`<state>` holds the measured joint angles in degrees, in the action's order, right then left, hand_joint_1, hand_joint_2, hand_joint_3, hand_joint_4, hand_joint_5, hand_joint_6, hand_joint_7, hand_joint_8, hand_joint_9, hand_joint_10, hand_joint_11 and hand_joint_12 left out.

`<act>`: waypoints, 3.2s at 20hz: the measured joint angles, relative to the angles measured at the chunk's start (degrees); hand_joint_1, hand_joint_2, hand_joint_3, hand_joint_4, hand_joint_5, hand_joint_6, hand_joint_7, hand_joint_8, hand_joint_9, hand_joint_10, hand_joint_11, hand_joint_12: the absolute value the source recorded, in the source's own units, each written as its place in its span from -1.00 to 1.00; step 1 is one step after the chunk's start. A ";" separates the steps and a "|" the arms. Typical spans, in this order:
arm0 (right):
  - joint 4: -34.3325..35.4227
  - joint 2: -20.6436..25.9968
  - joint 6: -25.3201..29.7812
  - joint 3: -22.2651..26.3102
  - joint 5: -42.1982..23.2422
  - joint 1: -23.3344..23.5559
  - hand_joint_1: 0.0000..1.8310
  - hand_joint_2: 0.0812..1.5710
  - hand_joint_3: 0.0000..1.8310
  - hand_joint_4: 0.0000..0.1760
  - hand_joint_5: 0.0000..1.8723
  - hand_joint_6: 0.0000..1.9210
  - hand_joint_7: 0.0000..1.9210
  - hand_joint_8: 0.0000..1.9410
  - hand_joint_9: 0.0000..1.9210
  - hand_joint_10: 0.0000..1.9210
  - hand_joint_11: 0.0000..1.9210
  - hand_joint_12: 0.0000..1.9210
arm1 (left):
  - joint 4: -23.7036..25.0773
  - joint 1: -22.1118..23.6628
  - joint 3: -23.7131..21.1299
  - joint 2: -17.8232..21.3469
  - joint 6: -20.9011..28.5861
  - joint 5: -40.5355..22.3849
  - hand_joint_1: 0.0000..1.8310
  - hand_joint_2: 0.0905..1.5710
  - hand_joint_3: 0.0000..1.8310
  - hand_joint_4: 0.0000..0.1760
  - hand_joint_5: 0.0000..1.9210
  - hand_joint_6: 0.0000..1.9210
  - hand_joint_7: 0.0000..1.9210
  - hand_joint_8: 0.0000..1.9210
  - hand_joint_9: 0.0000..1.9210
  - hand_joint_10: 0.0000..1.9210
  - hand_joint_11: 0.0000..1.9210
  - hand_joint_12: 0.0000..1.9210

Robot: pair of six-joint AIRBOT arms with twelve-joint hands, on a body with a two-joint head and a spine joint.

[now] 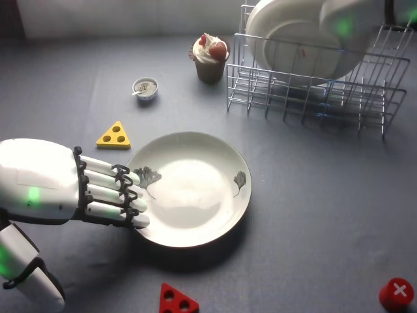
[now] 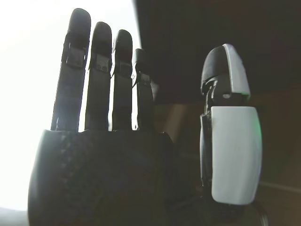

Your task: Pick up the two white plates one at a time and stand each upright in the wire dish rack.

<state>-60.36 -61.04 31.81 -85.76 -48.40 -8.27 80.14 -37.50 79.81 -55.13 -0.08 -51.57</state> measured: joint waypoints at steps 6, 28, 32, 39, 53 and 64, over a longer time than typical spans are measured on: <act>-11.89 6.03 -2.43 10.34 2.19 -0.02 -0.49 0.15 -1.00 -0.64 -0.65 -1.00 -0.57 -1.00 -0.55 -1.00 -0.56 -0.99 | 1.05 -0.15 0.00 -0.11 0.04 1.44 -1.00 0.11 -1.00 -1.00 -0.94 -0.99 -0.89 -0.99 -0.89 -0.99 -0.91 -1.00; -11.67 5.40 -22.97 21.92 10.54 -8.72 0.11 0.00 -1.00 -1.00 -0.85 -0.99 -0.87 -0.99 -0.87 -1.00 -0.81 -0.98 | 4.46 -3.52 -0.85 -0.76 -0.04 4.42 -1.00 0.11 -1.00 -1.00 -0.93 -1.00 -0.89 -1.00 -0.90 -1.00 -0.92 -1.00; -6.36 1.09 -34.82 19.54 11.82 -10.60 0.18 0.07 -0.99 -1.00 -0.81 -0.99 -0.84 -0.99 -0.86 -0.99 -0.83 -1.00 | 4.46 -3.52 -0.85 -0.76 -0.04 4.42 -1.00 0.10 -1.00 -1.00 -0.92 -0.99 -0.88 -0.99 -0.87 -0.99 -0.88 -0.98; -6.19 -5.92 -37.33 14.62 12.31 -11.32 0.18 0.11 -0.99 -1.00 -0.81 -0.99 -0.89 -1.00 -0.91 -1.00 -0.86 -0.99 | 4.55 -3.50 -0.83 -0.76 -0.02 4.39 -1.00 0.11 -1.00 -1.00 -0.93 -1.00 -0.89 -1.00 -0.89 -0.99 -0.89 -0.99; -9.11 -14.78 -37.51 11.50 17.97 -12.79 0.43 0.14 -1.00 -1.00 -0.58 -0.99 -0.67 -0.99 -0.73 -0.99 -0.72 -0.91 | 4.76 -3.52 -0.59 -0.83 -0.02 4.37 -1.00 0.11 -1.00 -1.00 -0.96 -1.00 -0.92 -1.00 -0.92 -0.99 -0.95 -0.99; -4.61 -16.17 -43.87 12.07 19.78 -12.79 0.56 0.19 -1.00 -1.00 -0.47 -0.98 -0.53 -0.99 -0.60 -0.99 -0.60 -0.85 | 4.55 -3.52 -0.31 -1.07 -0.04 4.13 -1.00 0.10 -1.00 -1.00 -0.95 -1.00 -0.92 -1.00 -0.92 -1.00 -0.93 -0.98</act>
<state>-64.97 -77.21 -12.05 -73.69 -28.62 -21.06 84.68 -41.01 79.50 -56.21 -0.12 -47.44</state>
